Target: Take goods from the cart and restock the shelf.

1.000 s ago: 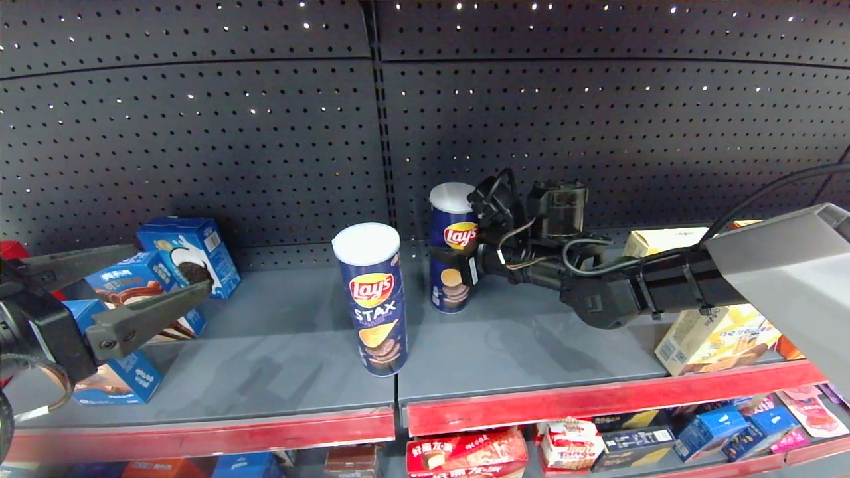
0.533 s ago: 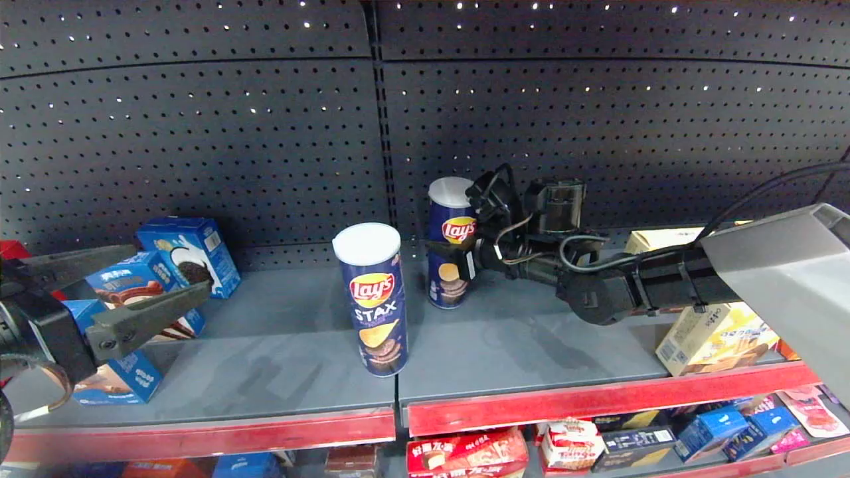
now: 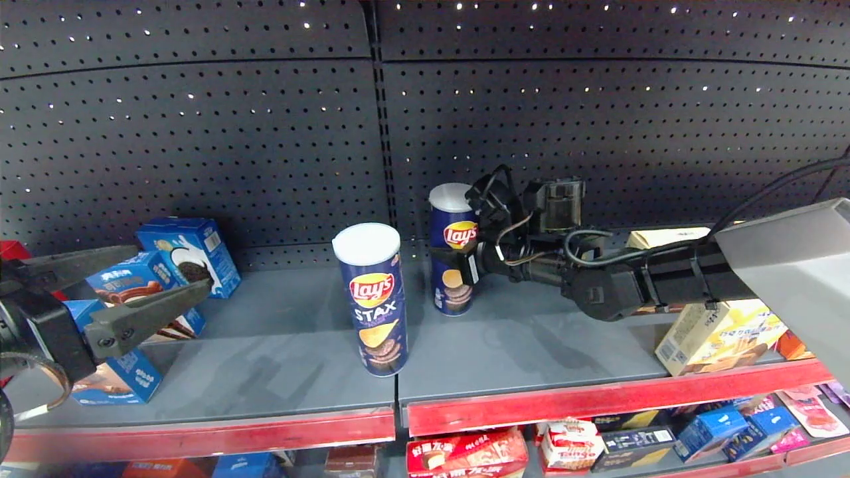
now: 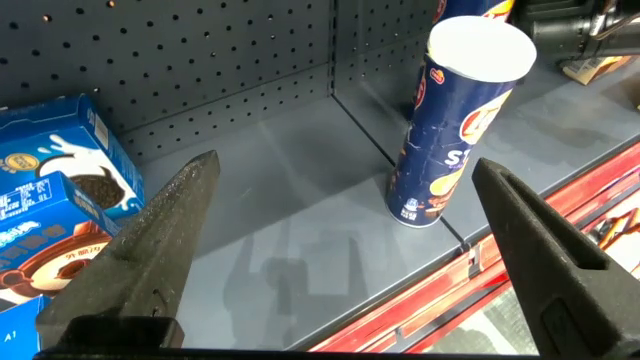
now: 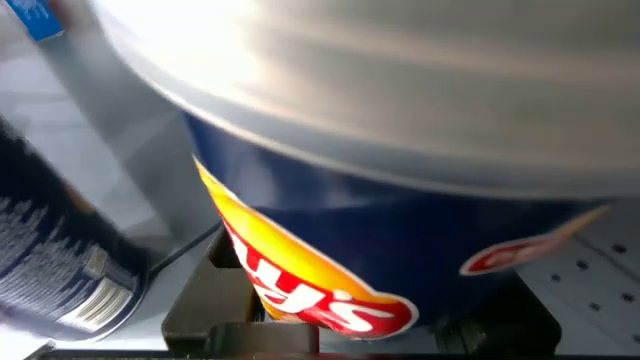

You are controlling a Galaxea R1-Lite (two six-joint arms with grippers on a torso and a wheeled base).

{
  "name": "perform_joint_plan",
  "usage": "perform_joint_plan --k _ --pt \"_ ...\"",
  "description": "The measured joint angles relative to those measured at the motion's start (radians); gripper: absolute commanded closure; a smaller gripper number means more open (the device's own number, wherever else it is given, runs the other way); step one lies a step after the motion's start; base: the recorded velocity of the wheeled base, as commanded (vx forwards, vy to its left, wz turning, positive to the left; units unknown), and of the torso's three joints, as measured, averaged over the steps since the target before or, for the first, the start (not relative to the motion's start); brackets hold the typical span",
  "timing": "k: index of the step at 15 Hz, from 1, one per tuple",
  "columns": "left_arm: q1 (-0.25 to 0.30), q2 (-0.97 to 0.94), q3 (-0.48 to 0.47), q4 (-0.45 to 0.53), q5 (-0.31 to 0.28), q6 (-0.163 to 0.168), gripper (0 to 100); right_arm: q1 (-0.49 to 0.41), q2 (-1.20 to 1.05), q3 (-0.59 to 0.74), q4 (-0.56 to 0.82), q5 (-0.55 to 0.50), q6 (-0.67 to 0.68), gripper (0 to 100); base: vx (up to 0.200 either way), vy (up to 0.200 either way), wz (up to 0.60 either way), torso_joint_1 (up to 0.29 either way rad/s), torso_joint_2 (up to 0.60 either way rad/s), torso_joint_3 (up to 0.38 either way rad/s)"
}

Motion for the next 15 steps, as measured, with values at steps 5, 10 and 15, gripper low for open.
perform_joint_plan --k 5,10,15 --pt "0.0 0.0 0.003 0.0 0.0 -0.002 0 0.017 -0.01 -0.002 0.005 -0.041 0.005 0 0.0 0.0 0.0 0.0 0.0 0.0" --pt "0.0 0.0 0.003 -0.001 0.0 -0.001 0 0.017 -0.014 -0.025 0.021 -0.041 0.031 0 0.0 0.0 0.0 0.0 0.0 0.0" --pt "0.0 -0.001 0.007 0.0 -0.001 -0.001 0 0.02 -0.027 -0.018 0.032 -0.051 0.043 0 0.0 0.0 0.0 0.0 0.0 0.0"
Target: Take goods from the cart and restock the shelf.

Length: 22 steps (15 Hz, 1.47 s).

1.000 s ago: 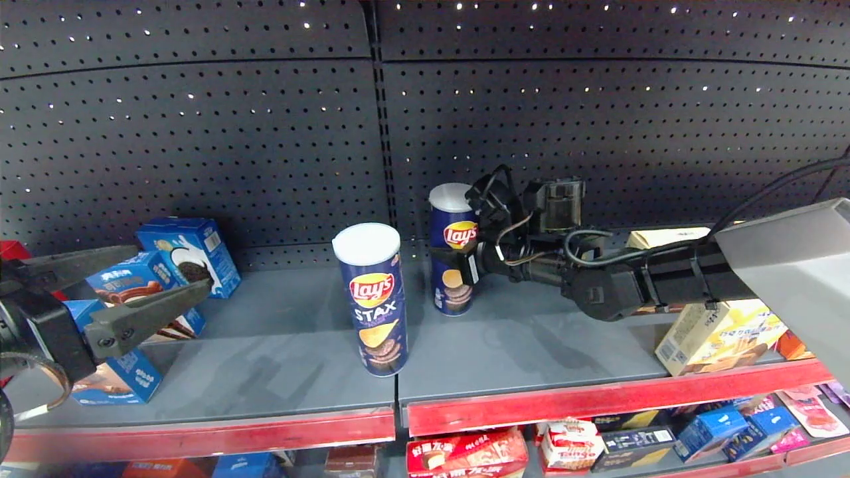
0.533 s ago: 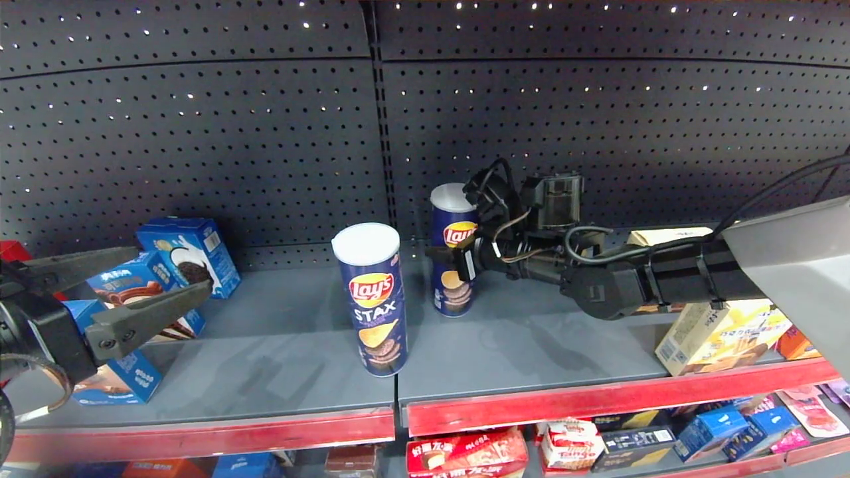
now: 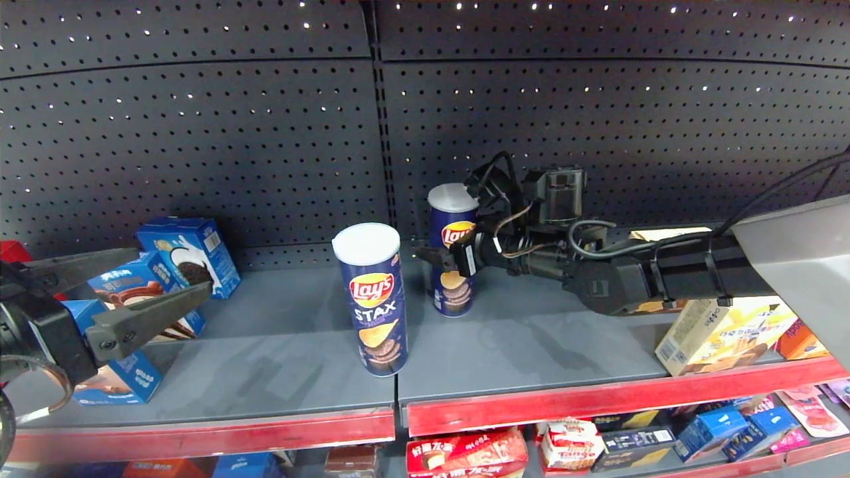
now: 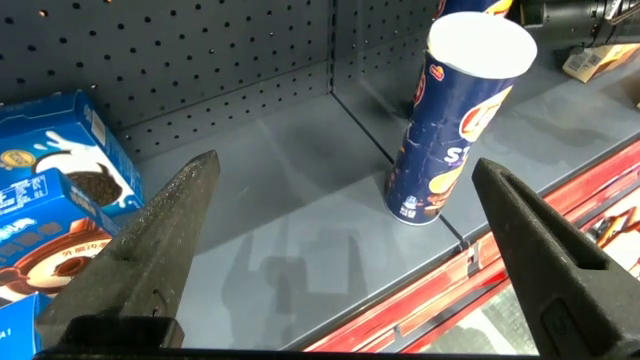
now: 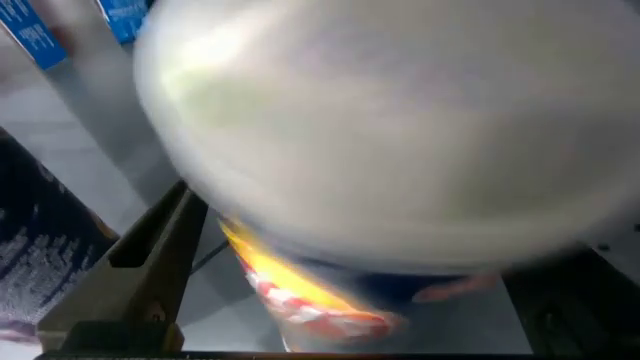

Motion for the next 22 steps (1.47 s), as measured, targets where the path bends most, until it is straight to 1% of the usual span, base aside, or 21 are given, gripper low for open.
perform_joint_plan --k 3,6,7,9,13,15,17,19,22 --pt "0.001 0.0 0.009 0.0 0.0 0.0 0 0.0 -0.039 0.053 0.011 -0.005 0.007 0 0.0 0.0 0.0 0.0 0.0 0.0" --pt "0.001 0.0 0.016 0.0 -0.001 -0.004 0 0.0 -0.102 0.147 0.012 -0.005 0.009 0 0.0 0.0 0.0 0.0 0.0 0.0" --pt "0.001 0.0 0.026 -0.001 -0.001 -0.012 0 -0.001 -0.125 0.174 0.011 -0.005 0.01 0 0.0 0.0 0.0 0.0 0.0 0.0" --pt "0.002 0.0 0.044 0.0 -0.001 -0.017 0 0.001 -0.182 0.244 0.012 -0.005 0.023 0 0.0 0.0 0.0 0.0 0.0 0.0" --pt "0.002 -0.005 0.076 -0.002 -0.001 -0.023 0 0.022 -0.309 0.383 0.026 -0.004 0.037 0 0.0 0.0 0.0 0.0 0.0 0.0" --pt "0.002 -0.01 0.106 -0.001 -0.001 -0.023 0 0.032 -0.379 0.431 0.064 -0.008 0.043 0 0.0 0.0 0.0 0.0 0.0 0.0" --pt "0.002 -0.015 0.143 0.0 -0.002 -0.024 0 0.03 -0.467 0.461 0.125 -0.032 0.062 0 0.0 0.0 0.0 0.0 0.0 0.0" --pt "0.002 -0.017 0.171 0.0 -0.004 -0.029 0 -0.004 -0.556 0.488 0.164 -0.082 0.095 0 0.0 0.0 0.0 0.0 0.0 0.0" --pt "0.001 -0.018 0.207 0.001 -0.006 -0.037 0 -0.087 -0.711 0.561 0.178 -0.161 0.11 0 0.0 0.0 0.0 0.0 0.0 0.0"
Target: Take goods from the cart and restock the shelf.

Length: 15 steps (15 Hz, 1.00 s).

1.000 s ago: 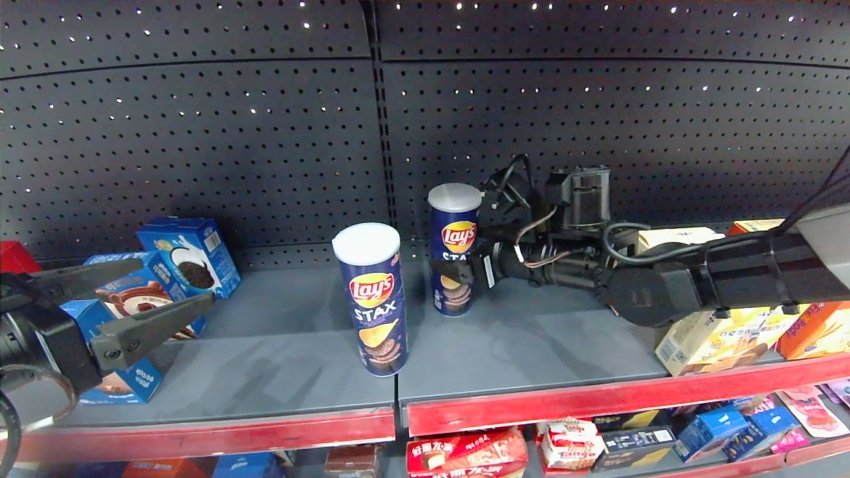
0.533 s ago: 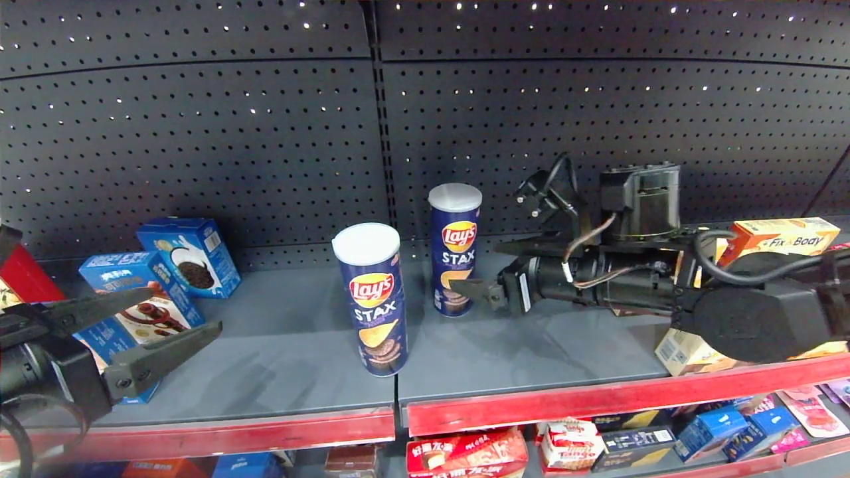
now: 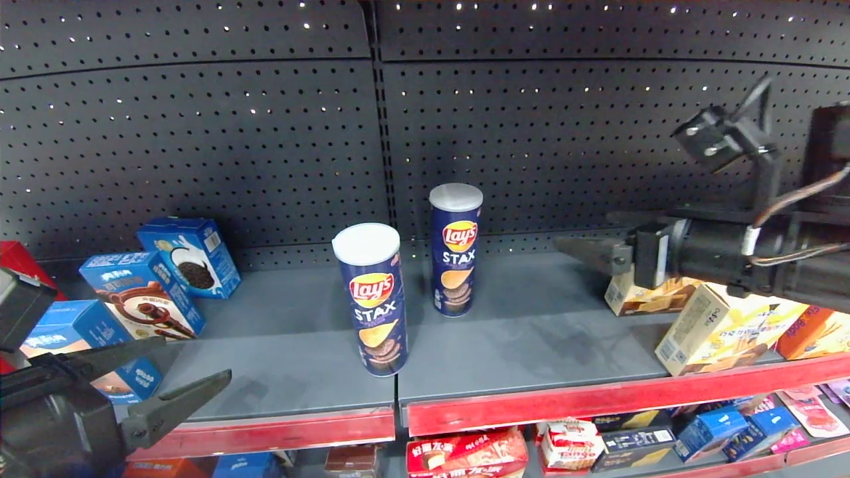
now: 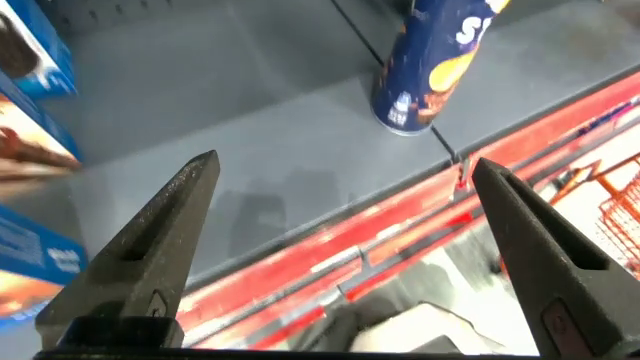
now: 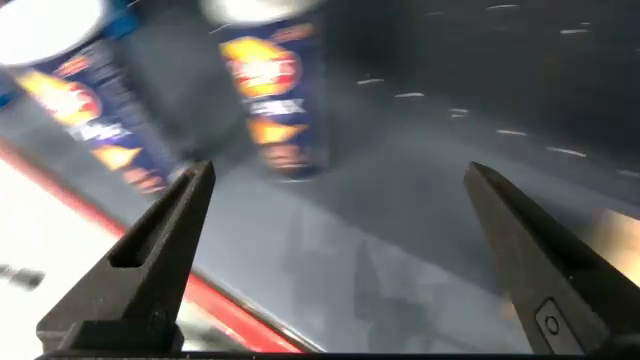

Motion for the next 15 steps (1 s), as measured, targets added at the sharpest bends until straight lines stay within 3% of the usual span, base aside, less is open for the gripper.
perform_joint_plan --k 3,9,12,15 --pt "-0.001 0.008 0.008 -0.001 -0.003 -0.009 0 -0.046 -0.181 0.07 0.034 -0.177 0.002 0 0.0 0.0 0.0 0.0 0.0 0.0" --pt "-0.002 0.053 0.014 -0.001 -0.031 -0.009 0 -0.067 -0.53 0.064 0.347 -0.507 -0.001 0 0.0 0.0 0.0 0.0 0.0 0.0" --pt "-0.006 0.077 0.006 -0.001 -0.034 -0.009 0 -0.091 -0.669 0.057 0.461 -0.571 -0.001 0 0.0 0.0 0.0 0.0 0.0 0.0" --pt "-0.013 0.098 -0.004 -0.007 -0.046 -0.009 0 -0.187 -0.771 0.061 0.487 -0.578 -0.001 0 0.0 0.0 0.0 0.0 0.0 0.0"
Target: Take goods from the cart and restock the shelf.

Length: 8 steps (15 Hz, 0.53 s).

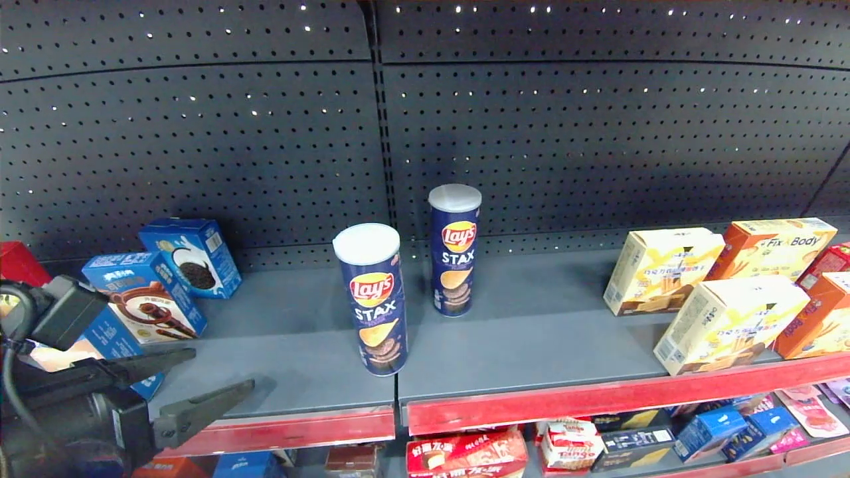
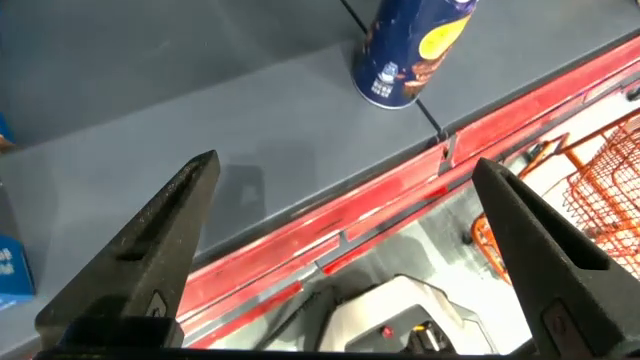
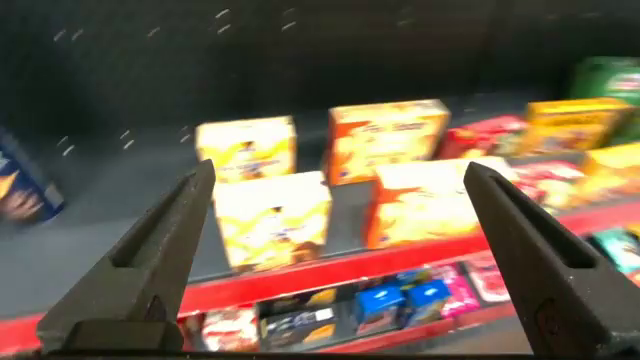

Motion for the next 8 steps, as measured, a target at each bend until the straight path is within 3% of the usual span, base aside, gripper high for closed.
perform_joint_plan --k 4,8 --pt "-0.014 0.045 -0.06 -0.003 0.001 0.0 0 -0.07 -0.06 0.01 0.001 0.0 0.0 0 0.0 0.0 0.0 0.0 0.0 0.0" --pt "-0.024 0.138 -0.118 -0.003 0.022 0.002 0 -0.083 -0.071 -0.008 0.0 0.0 -0.013 0 0.0 0.0 0.0 0.0 0.0 0.0"
